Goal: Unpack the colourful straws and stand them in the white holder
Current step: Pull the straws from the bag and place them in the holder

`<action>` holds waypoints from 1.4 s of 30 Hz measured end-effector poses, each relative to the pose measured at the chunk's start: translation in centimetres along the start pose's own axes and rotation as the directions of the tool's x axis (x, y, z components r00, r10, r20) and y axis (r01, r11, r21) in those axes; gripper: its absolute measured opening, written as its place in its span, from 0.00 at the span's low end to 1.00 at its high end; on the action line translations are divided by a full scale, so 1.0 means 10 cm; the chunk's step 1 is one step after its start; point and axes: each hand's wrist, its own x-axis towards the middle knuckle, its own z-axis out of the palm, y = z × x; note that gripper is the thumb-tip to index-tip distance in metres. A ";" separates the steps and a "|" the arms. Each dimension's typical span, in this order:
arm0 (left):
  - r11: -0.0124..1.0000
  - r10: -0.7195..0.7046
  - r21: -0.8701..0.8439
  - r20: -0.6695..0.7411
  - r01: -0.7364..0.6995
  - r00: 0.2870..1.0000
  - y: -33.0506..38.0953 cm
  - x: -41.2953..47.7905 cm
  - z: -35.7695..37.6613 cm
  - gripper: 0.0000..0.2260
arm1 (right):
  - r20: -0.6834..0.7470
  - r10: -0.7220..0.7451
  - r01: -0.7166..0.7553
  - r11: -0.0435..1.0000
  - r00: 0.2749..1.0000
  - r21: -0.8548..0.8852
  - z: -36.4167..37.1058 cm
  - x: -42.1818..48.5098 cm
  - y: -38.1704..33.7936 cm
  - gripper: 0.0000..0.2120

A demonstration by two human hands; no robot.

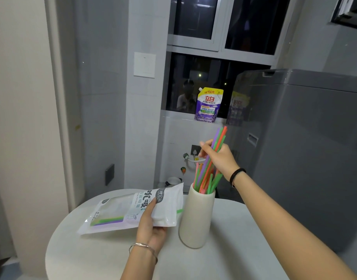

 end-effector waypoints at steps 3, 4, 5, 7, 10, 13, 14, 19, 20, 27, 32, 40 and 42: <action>1.000 -0.005 -0.014 0.001 0.005 1.000 0.00 -0.01 0.00 0.05 | -0.004 -0.013 0.013 0.995 1.000 -0.102 -0.05 0.04 0.00 0.10; 1.000 -0.006 -0.016 0.000 0.006 1.000 0.00 -0.02 0.00 0.05 | 0.016 -0.003 0.005 0.993 1.000 -0.118 -0.06 0.05 0.01 0.10; 1.000 -0.006 -0.017 0.000 0.006 1.000 0.00 -0.02 0.00 0.05 | 0.040 0.012 -0.007 0.992 0.999 -0.129 -0.06 0.04 0.01 0.10; 1.000 -0.008 -0.020 -0.003 0.007 1.000 0.00 -0.03 0.01 0.04 | 0.093 0.059 -0.040 0.979 0.994 -0.198 -0.06 0.02 0.03 0.12; 1.000 -0.005 -0.014 -0.011 0.005 1.000 0.00 -0.03 0.00 0.04 | 0.230 0.197 -0.065 0.875 0.953 -0.480 -0.09 -0.01 0.08 0.14; 1.000 -0.003 -0.002 -0.010 0.003 1.000 0.00 -0.03 0.00 0.04 | 0.251 0.234 -0.078 0.858 0.939 -0.507 -0.13 -0.02 0.07 0.15; 1.000 -0.003 -0.001 -0.009 0.003 1.000 0.01 -0.03 0.00 0.04 | 0.211 0.181 -0.072 0.895 0.960 -0.441 -0.14 -0.03 0.04 0.18; 1.000 -0.008 -0.008 -0.008 0.008 1.000 0.01 -0.07 0.03 0.03 | 0.114 -0.061 0.093 0.948 0.992 -0.305 -0.17 -0.04 -0.08 0.19; 1.000 -0.009 -0.008 -0.008 0.009 1.000 0.01 -0.07 0.03 0.03 | 0.183 -0.038 0.111 0.906 0.982 -0.407 -0.15 -0.06 -0.07 0.19; 1.000 -0.017 0.000 -0.014 0.017 1.000 0.02 -0.09 0.03 0.05 | 0.376 0.198 0.279 0.390 0.905 -0.878 -0.01 -0.23 0.11 0.28; 1.000 -0.023 -0.001 -0.014 0.023 1.000 0.04 -0.07 0.01 0.08 | 0.209 0.036 0.125 0.697 0.977 -0.706 -0.10 -0.17 0.07 0.25; 1.000 -0.017 -0.015 -0.031 0.016 0.999 0.00 -0.02 -0.01 0.07 | 0.105 -0.144 0.176 0.694 0.984 -0.698 -0.01 -0.37 0.12 0.19; 1.000 -0.010 -0.010 -0.020 0.010 1.000 0.01 0.01 -0.03 0.04 | -0.158 -0.345 0.247 0.864 0.925 -0.440 0.12 -0.59 0.07 0.11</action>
